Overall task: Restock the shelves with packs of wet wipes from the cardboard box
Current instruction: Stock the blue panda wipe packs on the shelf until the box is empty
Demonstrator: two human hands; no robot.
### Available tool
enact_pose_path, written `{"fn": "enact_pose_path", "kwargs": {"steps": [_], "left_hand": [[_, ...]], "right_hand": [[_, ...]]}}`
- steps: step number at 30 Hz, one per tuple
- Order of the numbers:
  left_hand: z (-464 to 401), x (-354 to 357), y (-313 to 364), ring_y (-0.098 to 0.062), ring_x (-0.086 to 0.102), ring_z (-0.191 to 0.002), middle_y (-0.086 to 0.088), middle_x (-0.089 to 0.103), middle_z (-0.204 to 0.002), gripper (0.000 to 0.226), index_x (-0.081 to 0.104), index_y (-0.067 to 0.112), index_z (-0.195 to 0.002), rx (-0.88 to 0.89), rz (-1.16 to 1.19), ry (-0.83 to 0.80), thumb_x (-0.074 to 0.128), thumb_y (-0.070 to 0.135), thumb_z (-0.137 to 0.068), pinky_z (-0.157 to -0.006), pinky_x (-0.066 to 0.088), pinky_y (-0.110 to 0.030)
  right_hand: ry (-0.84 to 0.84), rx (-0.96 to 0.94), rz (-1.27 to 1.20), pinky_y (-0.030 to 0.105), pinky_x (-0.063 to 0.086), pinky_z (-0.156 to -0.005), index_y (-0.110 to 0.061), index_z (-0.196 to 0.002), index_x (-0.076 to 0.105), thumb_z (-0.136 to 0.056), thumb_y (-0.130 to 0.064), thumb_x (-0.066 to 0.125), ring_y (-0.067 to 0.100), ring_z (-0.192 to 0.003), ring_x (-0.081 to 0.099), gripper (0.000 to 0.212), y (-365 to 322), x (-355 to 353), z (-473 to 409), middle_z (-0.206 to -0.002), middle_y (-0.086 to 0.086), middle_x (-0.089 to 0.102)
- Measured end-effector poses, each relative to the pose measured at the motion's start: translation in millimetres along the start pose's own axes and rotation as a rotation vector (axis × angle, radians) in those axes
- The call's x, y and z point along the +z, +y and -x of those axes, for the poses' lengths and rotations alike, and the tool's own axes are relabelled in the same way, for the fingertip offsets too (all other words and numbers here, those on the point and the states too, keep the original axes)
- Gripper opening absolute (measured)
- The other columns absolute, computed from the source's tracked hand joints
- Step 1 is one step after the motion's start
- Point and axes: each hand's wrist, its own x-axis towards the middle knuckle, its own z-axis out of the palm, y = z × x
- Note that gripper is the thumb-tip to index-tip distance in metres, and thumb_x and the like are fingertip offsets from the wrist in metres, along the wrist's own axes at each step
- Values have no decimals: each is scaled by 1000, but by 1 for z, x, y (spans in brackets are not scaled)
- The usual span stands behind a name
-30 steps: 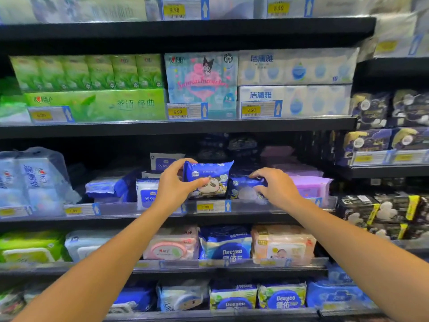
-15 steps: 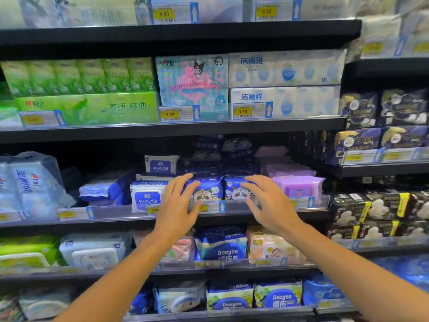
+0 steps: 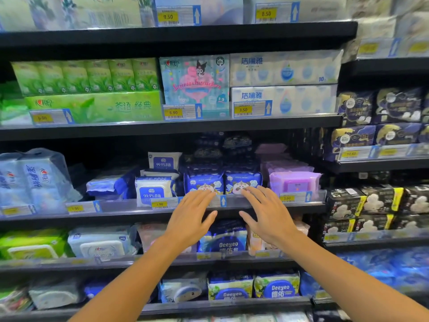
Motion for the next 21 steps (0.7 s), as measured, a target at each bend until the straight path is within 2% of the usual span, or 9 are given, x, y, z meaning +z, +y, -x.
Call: {"fn": "enact_pose_path", "kwargs": {"steps": [2,4,6,10,13,17,21], "left_hand": [[14,-2,-4,-15,29,-147,5,36,-158,56,38,23,-151,21,-13,16,43,47,-101,-123,24,-39],[35,-5,-6,-18,31,-146,2,39,-157,57,44,18,-149,39,-24,32,39,47,-100,-121,27,-41],[60,-6,-4,-22,34,-145,-1,43,-154,56,49,15,-145,56,-16,25,39,45,-99,-119,31,-42],[134,9,4,-25,43,-138,-2,51,-147,51,54,14,-140,37,32,-32,48,40,-97,-114,32,-40],[198,36,6,-26,45,-136,-2,53,-145,49,55,15,-138,-22,67,-132,49,41,-97,-114,35,-44],[280,77,12,-30,47,-135,-5,53,-145,51,57,18,-136,-87,63,-376,44,45,-95,-117,33,-46],[332,109,20,-29,35,-144,-3,44,-153,56,53,20,-141,-146,23,-588,38,50,-96,-120,24,-46]], "right_hand": [[11,-52,-47,43,36,-116,-22,-148,44,-97,-49,47,24,-140,41,58,-5,-4,14,-149,-3,47],[-19,-91,-135,38,33,-118,-22,-150,42,-98,-46,52,18,-143,37,58,-16,-3,36,-153,-4,43],[-80,-120,-218,32,30,-119,-24,-151,40,-99,-46,52,14,-144,34,58,-31,3,61,-154,-7,41],[-221,-189,-296,33,31,-118,-22,-151,40,-100,-46,50,17,-144,35,58,-63,32,119,-156,-4,39],[-355,-140,-363,36,32,-119,-20,-150,42,-98,-46,53,20,-144,35,58,-85,58,159,-156,-1,39],[-502,-122,-440,47,41,-111,-15,-144,50,-95,-46,54,29,-138,44,58,-108,97,216,-149,8,48],[-659,-110,-434,43,30,-119,-18,-151,41,-98,-41,57,26,-145,32,60,-123,129,263,-156,6,37]]}}
